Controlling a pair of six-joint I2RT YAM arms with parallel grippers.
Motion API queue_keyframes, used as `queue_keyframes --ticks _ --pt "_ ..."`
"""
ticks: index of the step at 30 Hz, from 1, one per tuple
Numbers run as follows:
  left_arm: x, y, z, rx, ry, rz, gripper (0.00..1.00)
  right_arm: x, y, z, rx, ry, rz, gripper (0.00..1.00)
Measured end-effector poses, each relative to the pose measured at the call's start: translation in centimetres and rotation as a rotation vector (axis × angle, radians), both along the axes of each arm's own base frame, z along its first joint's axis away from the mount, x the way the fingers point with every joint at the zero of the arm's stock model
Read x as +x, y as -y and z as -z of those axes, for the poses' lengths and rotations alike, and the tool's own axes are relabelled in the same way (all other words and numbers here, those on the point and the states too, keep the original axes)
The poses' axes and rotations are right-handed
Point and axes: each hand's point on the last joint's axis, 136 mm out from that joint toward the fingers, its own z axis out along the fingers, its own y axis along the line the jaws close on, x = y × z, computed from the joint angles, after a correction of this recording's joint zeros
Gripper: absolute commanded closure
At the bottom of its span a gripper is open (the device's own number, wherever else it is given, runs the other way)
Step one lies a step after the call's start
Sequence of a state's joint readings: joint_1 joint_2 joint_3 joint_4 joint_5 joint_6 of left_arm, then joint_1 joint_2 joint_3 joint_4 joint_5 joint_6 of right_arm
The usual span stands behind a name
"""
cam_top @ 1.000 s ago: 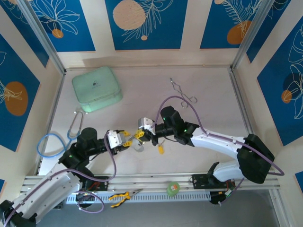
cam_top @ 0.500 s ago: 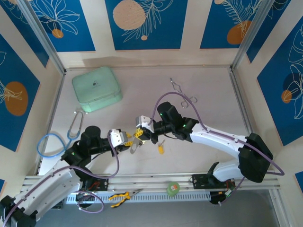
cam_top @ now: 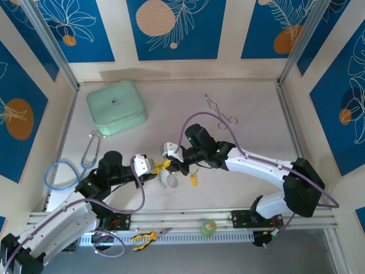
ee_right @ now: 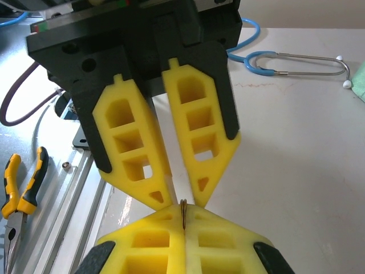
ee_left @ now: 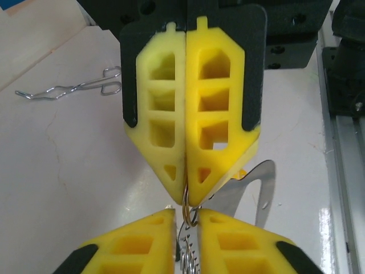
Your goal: Put the keys on the keyring
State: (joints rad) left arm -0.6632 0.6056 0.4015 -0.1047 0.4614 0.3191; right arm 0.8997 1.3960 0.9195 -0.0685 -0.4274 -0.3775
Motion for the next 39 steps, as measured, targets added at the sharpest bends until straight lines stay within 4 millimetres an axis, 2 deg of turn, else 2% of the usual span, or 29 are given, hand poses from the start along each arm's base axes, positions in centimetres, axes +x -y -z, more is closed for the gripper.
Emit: queue_keyframes --ticks 4,7,11,15,21,26,34,39 --pt "0.0 0.0 0.0 -0.007 -0.011 -0.002 1.0 0.0 -0.1 -0.1 0.002 0.0 -0.003 1.0" --pt "0.0 0.0 -0.1 -0.013 -0.026 -0.009 1.0 0.0 -0.1 -0.1 0.002 -0.001 -0.002 0.99" --pt "0.1 0.0 -0.2 -0.028 -0.057 -0.027 1.0 0.2 -0.1 -0.3 0.009 -0.006 0.008 0.71" --pt "0.9 -0.4 -1.2 -0.05 -0.107 -0.101 1.0 1.3 0.3 -1.5 0.067 -0.001 0.049 0.59" --pt "2.9 -1.1 -3.5 -0.102 -0.252 -0.278 1.0 2.6 2.4 -3.8 0.14 0.019 0.127 0.59" --pt "4.4 -1.9 -3.8 -0.128 -0.447 -0.454 1.0 2.1 3.0 -5.2 0.172 0.039 0.143 0.63" --pt "6.0 -3.6 -4.6 -0.148 -0.764 -0.774 1.0 -0.9 1.4 -4.9 0.185 0.056 0.067 0.72" --pt "6.0 -3.9 -4.8 -0.152 -0.948 -0.914 1.0 -0.6 -0.5 -3.3 0.18 0.052 0.074 0.73"
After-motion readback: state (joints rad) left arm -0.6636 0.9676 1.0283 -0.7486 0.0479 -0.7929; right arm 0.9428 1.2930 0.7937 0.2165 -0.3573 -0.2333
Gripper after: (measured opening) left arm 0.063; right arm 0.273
